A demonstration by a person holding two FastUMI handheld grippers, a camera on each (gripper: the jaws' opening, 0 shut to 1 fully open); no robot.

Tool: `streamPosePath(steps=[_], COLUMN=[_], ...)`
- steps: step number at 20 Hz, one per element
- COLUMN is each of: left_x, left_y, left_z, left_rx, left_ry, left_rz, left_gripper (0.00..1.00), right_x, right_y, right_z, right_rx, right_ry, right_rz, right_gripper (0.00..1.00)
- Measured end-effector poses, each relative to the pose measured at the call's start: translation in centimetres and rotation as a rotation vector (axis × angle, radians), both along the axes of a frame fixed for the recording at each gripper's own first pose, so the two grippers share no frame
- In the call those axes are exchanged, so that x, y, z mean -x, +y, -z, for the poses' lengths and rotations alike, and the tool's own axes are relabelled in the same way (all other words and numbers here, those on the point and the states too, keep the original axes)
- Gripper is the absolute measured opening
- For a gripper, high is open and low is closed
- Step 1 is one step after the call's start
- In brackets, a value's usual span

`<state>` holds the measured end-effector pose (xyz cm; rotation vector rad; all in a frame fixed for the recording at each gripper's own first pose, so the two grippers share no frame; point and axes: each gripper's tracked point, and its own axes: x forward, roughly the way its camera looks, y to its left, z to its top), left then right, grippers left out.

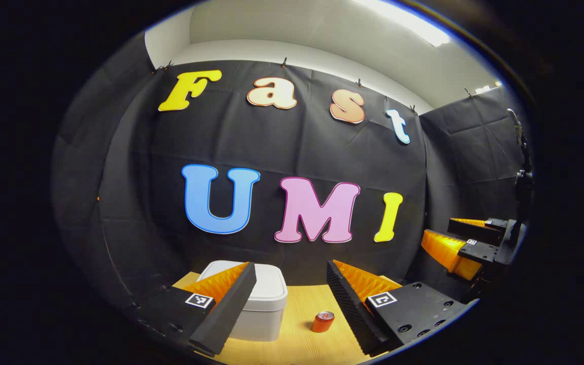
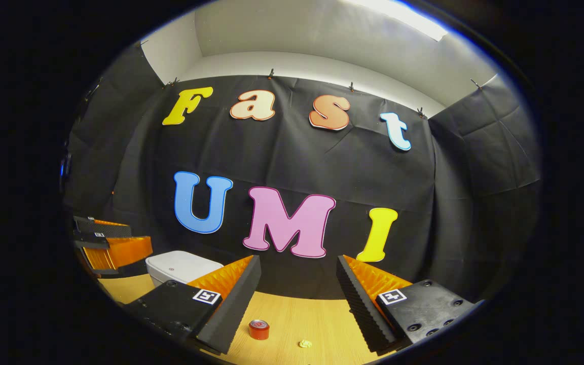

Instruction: Press the lid of the desktop garbage bin to open it, pick up the crumpled paper on the desktop and throw it into the bin, then pick up the pop can on the desktop and drop it into the bin, and finally close the garbage bin lid.

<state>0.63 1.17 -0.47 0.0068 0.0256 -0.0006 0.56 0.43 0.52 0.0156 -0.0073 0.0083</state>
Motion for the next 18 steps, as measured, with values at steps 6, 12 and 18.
streamPosePath(steps=[6,12,18], left_x=[-0.3,-0.9,-2.7], left_y=[0.0,1.1,3.6], left_z=[0.3,1.6,2.8], left_rx=[0.005,0.016,0.012], left_ry=[0.009,0.049,0.09], left_rz=[0.014,-0.009,-0.062], left_gripper=[0.95,0.95,0.95], right_x=[0.0,-0.2,-0.7], right_y=[0.7,0.7,0.2], right_z=[0.0,0.9,2.2], right_rx=[-0.018,-0.014,0.005], right_ry=[0.001,0.025,0.047], right_rz=[-0.011,-0.008,-0.006], right_gripper=[0.96,0.96,0.96])
